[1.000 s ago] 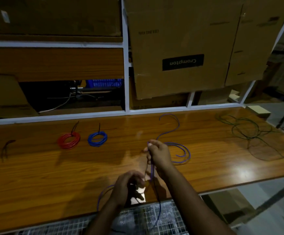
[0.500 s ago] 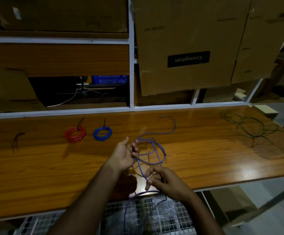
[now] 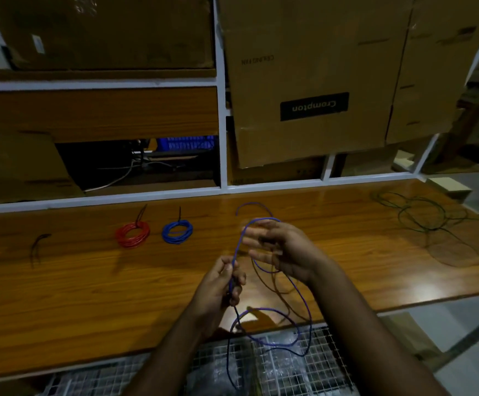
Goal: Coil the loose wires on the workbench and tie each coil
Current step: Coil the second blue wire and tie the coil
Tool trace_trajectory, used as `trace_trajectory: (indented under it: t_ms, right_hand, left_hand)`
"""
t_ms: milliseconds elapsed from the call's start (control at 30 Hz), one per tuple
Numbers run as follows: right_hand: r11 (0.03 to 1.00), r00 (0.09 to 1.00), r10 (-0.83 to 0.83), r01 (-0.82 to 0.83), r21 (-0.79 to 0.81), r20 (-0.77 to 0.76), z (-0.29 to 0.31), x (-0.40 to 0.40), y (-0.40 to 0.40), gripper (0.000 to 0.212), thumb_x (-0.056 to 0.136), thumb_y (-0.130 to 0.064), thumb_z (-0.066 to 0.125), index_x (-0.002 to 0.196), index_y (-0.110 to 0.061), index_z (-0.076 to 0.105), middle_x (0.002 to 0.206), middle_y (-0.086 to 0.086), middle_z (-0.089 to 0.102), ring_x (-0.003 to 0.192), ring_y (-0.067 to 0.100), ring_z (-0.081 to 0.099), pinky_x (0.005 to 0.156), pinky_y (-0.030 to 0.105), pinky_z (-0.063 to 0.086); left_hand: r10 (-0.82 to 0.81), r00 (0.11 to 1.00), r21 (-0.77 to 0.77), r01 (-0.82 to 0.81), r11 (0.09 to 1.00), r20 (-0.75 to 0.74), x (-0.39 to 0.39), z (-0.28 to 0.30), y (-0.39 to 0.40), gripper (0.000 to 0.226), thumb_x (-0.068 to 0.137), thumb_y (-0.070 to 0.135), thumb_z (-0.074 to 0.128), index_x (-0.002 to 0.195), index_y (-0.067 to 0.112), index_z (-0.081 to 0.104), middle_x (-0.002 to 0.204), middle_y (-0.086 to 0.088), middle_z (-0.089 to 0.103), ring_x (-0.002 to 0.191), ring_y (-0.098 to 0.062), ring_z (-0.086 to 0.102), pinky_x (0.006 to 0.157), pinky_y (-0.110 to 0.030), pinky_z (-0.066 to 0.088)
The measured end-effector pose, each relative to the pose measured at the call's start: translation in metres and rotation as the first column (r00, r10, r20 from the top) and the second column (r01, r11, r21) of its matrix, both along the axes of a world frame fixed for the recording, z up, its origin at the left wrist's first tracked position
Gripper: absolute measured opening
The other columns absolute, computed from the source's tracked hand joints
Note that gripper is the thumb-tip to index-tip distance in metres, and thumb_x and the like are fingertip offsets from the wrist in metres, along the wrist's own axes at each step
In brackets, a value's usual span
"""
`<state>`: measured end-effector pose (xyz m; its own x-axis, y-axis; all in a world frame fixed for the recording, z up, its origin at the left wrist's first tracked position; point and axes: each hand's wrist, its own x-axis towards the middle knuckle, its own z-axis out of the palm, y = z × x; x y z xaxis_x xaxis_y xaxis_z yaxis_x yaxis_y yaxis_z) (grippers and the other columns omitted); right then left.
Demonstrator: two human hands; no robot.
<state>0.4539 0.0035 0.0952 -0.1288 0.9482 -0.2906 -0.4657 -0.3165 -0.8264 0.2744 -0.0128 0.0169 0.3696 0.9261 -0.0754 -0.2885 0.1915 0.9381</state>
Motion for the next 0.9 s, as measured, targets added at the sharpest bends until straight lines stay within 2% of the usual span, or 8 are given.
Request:
trace_trajectory:
  t_ms: [100,200,300,367,533,667,800,900]
  right_hand:
    - [0.992,0.984,-0.039,0.018,-0.123,-0.174,0.020,0.006,0.004,0.024,0.096,-0.011,0.041,0.110,0.002,0.055,0.117,0.020,0.070,0.112,0.034,0.065,0.103,0.048,0.046]
    - [0.942,0.962,-0.245,0.209,-0.262,-0.116,0.020,0.003,0.014,0.022,0.104,-0.024,0.039,0.098,-0.008,0.052,0.092,0.016,0.071,0.090,0.028,0.063,0.101,0.045,0.044]
    - [0.877,0.882,-0.415,0.323,-0.356,-0.223,0.010,0.001,0.022,0.030,0.107,-0.019,0.030,0.082,-0.012,0.044,0.053,0.008,0.051,0.050,0.015,0.050,0.052,0.021,0.053]
    - [0.912,0.947,-0.304,0.259,-0.318,-0.103,0.006,0.001,0.019,0.029,0.108,-0.024,0.030,0.083,-0.015,0.042,0.044,-0.001,0.039,0.032,0.006,0.034,0.026,0.014,0.027]
    - [0.988,0.932,0.109,-0.063,-0.142,0.347,0.006,-0.018,-0.010,0.032,0.108,-0.036,0.030,0.094,-0.015,0.049,0.050,-0.003,0.036,0.034,0.004,0.029,0.031,0.012,0.019]
    - [0.883,0.584,0.350,-0.466,-0.050,0.732,-0.005,-0.033,-0.038,0.027,0.107,-0.022,0.037,0.091,-0.009,0.054,0.055,0.005,0.053,0.037,0.015,0.050,0.037,0.019,0.036]
    - [0.846,0.477,0.282,-0.532,0.018,0.832,-0.024,-0.030,-0.039,0.025,0.106,-0.024,0.043,0.097,-0.006,0.058,0.061,0.006,0.059,0.049,0.022,0.060,0.045,0.027,0.047]
    - [0.824,0.539,0.373,-0.566,-0.003,0.755,-0.026,-0.021,-0.037,0.026,0.101,-0.030,0.056,0.114,-0.009,0.062,0.086,0.005,0.068,0.072,0.013,0.066,0.067,0.033,0.056]
  left_hand:
    - [-0.023,0.999,0.078,0.025,0.997,-0.024,-0.010,-0.001,-0.004,0.017,0.103,0.028,0.038,0.103,0.012,0.043,0.073,-0.002,0.058,0.052,-0.011,0.037,0.052,-0.025,0.026]
    - [-0.058,0.996,0.157,0.068,0.985,-0.067,-0.013,-0.008,-0.007,0.023,0.100,0.034,0.043,0.103,0.011,0.042,0.073,-0.002,0.059,0.052,-0.011,0.034,0.052,-0.024,0.027]
    - [-0.115,0.991,0.074,0.120,0.990,-0.067,-0.015,-0.011,-0.011,0.015,0.100,0.024,0.046,0.100,0.009,0.046,0.077,-0.009,0.064,0.057,-0.015,0.048,0.058,-0.026,0.037]
    - [-0.156,0.986,-0.037,0.153,0.987,-0.063,-0.014,-0.006,-0.011,0.018,0.098,0.020,0.043,0.097,0.004,0.053,0.083,-0.017,0.069,0.063,-0.020,0.057,0.062,-0.030,0.043]
    - [-0.149,0.986,-0.281,0.121,0.952,-0.078,0.003,0.021,0.016,0.062,0.104,0.050,0.027,0.122,0.001,0.061,0.112,-0.020,0.070,0.094,-0.027,0.068,0.086,-0.038,0.051]
    - [-0.165,0.979,-0.338,0.197,0.920,0.123,0.009,0.060,0.039,0.062,0.103,0.049,0.032,0.128,-0.003,0.056,0.103,-0.016,0.069,0.080,-0.022,0.068,0.070,-0.031,0.053]
    - [-0.125,0.989,-0.275,0.142,0.951,0.080,0.013,0.084,0.039,0.029,0.102,0.019,0.047,0.111,-0.005,0.061,0.086,-0.010,0.073,0.068,-0.013,0.065,0.061,-0.022,0.051]
    - [-0.132,0.991,-0.228,0.137,0.964,0.038,0.013,0.081,0.030,0.017,0.100,0.005,0.048,0.108,-0.004,0.061,0.083,-0.005,0.074,0.057,-0.004,0.055,0.048,-0.012,0.040]
